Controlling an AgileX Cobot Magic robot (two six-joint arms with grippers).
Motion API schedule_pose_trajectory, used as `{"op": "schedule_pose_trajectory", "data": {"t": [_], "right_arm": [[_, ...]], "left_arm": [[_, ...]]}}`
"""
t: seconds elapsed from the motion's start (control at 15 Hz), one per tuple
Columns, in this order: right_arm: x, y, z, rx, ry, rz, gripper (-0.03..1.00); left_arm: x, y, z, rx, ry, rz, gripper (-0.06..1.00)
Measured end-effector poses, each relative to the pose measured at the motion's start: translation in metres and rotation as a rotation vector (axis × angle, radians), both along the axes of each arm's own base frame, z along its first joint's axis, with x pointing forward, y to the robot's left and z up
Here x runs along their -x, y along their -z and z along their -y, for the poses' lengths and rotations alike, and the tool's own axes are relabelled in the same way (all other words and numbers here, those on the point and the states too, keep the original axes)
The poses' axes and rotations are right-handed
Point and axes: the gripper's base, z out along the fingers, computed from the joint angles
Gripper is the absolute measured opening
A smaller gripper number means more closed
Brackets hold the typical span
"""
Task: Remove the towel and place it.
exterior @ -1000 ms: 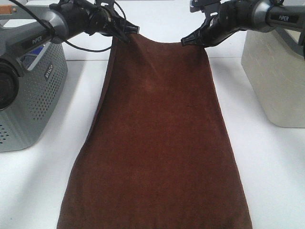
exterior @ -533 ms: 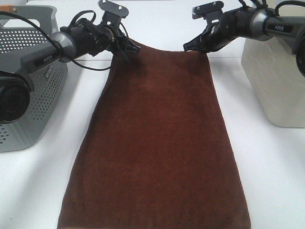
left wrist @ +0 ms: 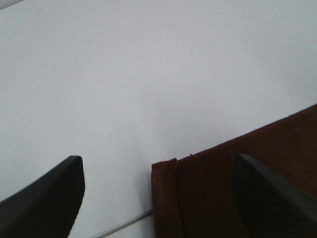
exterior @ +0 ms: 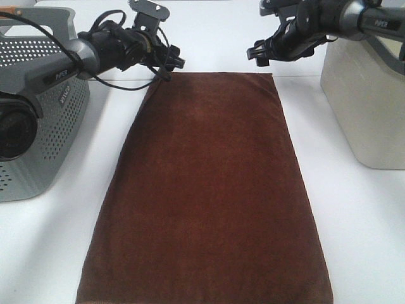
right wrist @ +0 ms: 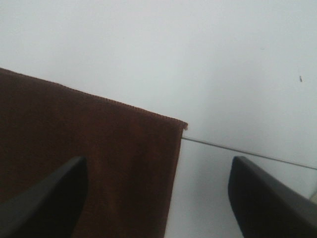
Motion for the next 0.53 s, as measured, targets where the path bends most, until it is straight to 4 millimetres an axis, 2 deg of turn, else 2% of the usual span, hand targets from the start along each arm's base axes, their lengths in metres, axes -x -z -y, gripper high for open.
{"op": "schedule_pose_trajectory", "data": {"t": [0.27, 0.4, 0.53], "right_arm": [[0.025, -0.062, 0.0, -0.09, 0.021, -0.12, 0.75], [0.045, -0.093, -0.001, -0.131, 0.007, -0.209, 0.75], [0.067, -0.123, 0.0, -0.153, -0.015, -0.3, 0.75]], "left_arm": [[0.012, -0.072, -0.002, 0.147, -0.074, -0.044, 0.78], [0.027, -0.106, -0.003, 0.197, -0.119, -0.13, 0.78], [0.049, -0.138, -0.001, 0.177, -0.139, -0.227, 0.78]]}}
